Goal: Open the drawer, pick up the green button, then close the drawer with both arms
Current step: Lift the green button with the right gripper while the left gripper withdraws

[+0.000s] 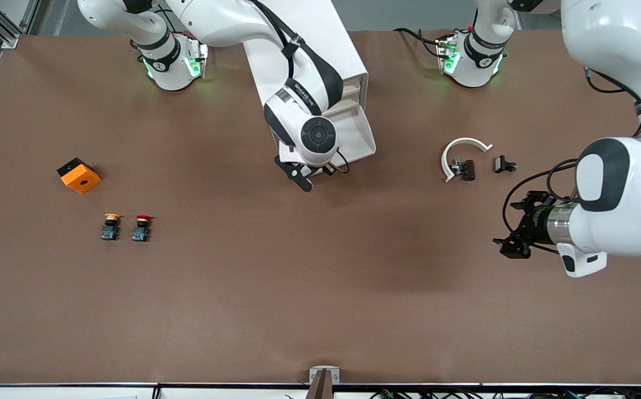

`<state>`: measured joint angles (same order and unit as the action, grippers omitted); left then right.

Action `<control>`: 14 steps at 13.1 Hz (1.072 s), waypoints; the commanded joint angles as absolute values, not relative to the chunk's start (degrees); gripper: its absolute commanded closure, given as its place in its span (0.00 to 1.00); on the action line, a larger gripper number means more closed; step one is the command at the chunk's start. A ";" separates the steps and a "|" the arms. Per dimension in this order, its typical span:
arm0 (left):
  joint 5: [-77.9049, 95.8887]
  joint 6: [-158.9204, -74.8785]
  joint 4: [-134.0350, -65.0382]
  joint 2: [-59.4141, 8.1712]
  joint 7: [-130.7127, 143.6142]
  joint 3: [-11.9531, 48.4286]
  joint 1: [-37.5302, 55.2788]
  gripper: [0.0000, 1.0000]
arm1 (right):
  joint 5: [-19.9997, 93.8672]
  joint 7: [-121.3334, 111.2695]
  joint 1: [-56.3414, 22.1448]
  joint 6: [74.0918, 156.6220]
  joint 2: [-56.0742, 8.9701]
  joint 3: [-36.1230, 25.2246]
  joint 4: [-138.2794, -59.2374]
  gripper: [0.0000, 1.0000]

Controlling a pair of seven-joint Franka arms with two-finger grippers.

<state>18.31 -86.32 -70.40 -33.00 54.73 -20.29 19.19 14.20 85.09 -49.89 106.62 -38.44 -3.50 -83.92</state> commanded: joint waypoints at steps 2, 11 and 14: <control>12.76 -86.13 -71.72 -27.43 44.93 -20.48 18.64 0.00 | 14.06 84.73 -50.80 107.14 -38.32 -3.87 -84.29 0.75; 8.62 -88.50 -71.81 -26.72 28.95 -20.22 18.81 0.00 | 14.41 84.90 -50.97 107.23 -38.23 -3.87 -83.94 0.34; 8.96 -89.74 -72.94 -24.45 21.03 -19.87 18.19 0.00 | 14.41 84.90 -51.50 107.58 -38.23 -3.87 -83.94 0.33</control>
